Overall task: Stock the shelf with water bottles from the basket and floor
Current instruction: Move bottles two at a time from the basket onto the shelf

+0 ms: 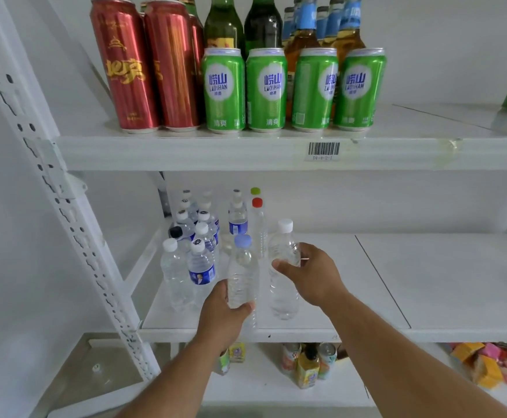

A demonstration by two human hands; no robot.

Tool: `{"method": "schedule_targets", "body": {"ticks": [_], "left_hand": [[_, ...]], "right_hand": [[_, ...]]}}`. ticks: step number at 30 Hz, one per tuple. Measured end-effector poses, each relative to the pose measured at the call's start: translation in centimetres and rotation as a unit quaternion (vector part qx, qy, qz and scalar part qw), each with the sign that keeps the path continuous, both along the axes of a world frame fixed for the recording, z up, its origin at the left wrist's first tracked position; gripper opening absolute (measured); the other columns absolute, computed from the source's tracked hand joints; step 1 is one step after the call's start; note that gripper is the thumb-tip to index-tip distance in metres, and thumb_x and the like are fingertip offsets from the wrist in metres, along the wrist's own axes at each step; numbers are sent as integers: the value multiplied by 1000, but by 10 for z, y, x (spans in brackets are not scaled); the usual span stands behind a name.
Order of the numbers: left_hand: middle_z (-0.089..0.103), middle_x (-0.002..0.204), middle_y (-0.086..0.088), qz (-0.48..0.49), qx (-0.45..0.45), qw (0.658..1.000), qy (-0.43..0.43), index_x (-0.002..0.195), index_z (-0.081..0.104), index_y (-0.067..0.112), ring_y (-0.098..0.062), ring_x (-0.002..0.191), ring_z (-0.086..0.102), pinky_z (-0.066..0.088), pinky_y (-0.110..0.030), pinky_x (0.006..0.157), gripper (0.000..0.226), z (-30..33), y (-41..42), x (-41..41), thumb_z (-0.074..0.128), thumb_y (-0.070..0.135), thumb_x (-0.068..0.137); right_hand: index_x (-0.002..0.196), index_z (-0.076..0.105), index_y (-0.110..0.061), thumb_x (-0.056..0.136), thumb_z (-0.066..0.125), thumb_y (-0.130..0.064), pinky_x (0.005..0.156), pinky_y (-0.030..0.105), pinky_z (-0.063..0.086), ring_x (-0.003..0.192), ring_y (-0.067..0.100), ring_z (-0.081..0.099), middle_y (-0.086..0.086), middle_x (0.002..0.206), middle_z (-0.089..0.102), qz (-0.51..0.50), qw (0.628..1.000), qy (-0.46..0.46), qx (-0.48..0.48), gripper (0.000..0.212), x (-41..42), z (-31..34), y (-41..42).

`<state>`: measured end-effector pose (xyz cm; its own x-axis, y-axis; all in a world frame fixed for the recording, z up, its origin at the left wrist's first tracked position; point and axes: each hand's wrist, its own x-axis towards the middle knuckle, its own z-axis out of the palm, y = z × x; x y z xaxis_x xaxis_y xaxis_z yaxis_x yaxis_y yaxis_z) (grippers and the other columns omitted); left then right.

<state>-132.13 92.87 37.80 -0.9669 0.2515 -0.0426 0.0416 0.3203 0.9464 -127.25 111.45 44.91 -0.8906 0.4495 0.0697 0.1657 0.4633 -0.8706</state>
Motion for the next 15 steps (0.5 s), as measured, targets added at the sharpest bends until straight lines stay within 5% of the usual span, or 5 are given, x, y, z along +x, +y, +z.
{"method": "schedule_targets", "body": {"ticks": [5,9,15], "left_hand": [[62,97,23,3,-11,1000,0,108,54,35,9,87,56,40,-10,66,38,-8,16,-32,77,21,81],[64,103,13,29,-23,999,2,106,57,36,2,90,60,51,-24,80,40,-15,31,-58,80,27,75],[70,101,10,61,-17,998,-7,109,63,29,-10,95,67,53,-25,79,40,-25,55,-96,81,20,74]], "right_hand": [[105,70,-29,82,77,-40,64,15,44,79,1,65,-17,88,70,6,1000,-2,8,26,-35,-7,14],[98,70,-28,81,76,-41,58,17,40,62,0,58,-16,69,64,14,1000,-17,17,22,-64,-16,27],[102,69,-31,78,79,-42,75,27,54,80,9,67,-13,87,70,31,999,-43,-10,27,-109,-32,46]]}}
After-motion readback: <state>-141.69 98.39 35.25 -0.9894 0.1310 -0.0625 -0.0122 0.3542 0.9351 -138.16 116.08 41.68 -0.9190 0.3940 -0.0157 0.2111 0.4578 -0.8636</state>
